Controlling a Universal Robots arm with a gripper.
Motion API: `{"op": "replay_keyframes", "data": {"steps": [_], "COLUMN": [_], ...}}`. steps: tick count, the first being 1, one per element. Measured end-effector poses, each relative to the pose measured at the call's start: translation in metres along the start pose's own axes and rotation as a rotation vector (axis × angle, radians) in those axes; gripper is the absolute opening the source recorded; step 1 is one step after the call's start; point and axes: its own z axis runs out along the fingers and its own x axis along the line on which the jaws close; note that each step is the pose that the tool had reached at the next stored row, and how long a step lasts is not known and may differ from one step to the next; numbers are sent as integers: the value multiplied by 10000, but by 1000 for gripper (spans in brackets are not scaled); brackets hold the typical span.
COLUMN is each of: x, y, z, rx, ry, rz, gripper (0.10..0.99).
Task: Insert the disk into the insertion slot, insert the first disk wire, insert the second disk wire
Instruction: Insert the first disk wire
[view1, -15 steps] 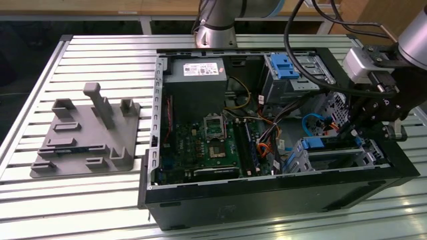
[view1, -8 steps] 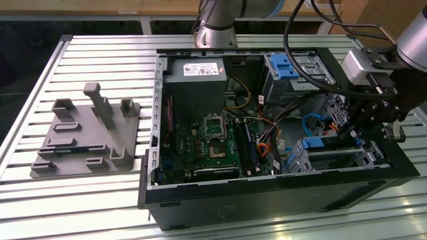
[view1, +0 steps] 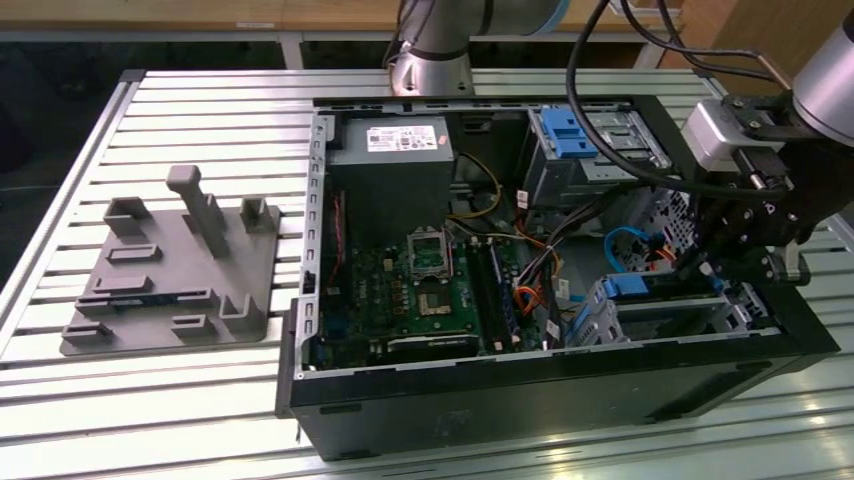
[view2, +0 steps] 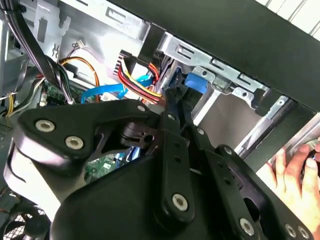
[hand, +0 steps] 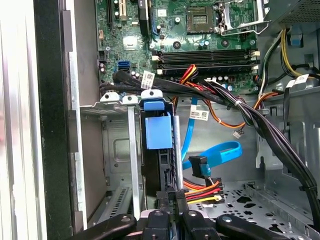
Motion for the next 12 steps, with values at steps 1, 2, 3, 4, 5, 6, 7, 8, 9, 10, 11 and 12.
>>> {"op": "replay_keyframes", "data": {"steps": [1, 2, 3, 4, 5, 6, 7, 8, 9, 10, 11, 12], "x": [0, 0, 0, 0, 0, 0, -1, -4, -11, -19, -28, -37], "y": [0, 0, 0, 1, 1, 3, 5, 6, 9, 13, 15, 17], "z": [1, 3, 3, 3, 0, -11, -24, -47, -72, -101, -129, -164], "rx": [1, 0, 0, 0, 0, 0, 0, 0, 4, 12, 20, 31], "ry": [-1, -4, -5, -5, -4, -4, -5, -4, -5, -4, -5, -8], "rz": [1, 0, 0, 0, -1, -1, 1, 0, 0, 1, 0, -1], "gripper": [173, 173, 231, 231, 294, 353, 353, 416, 416, 416, 416, 416]}}
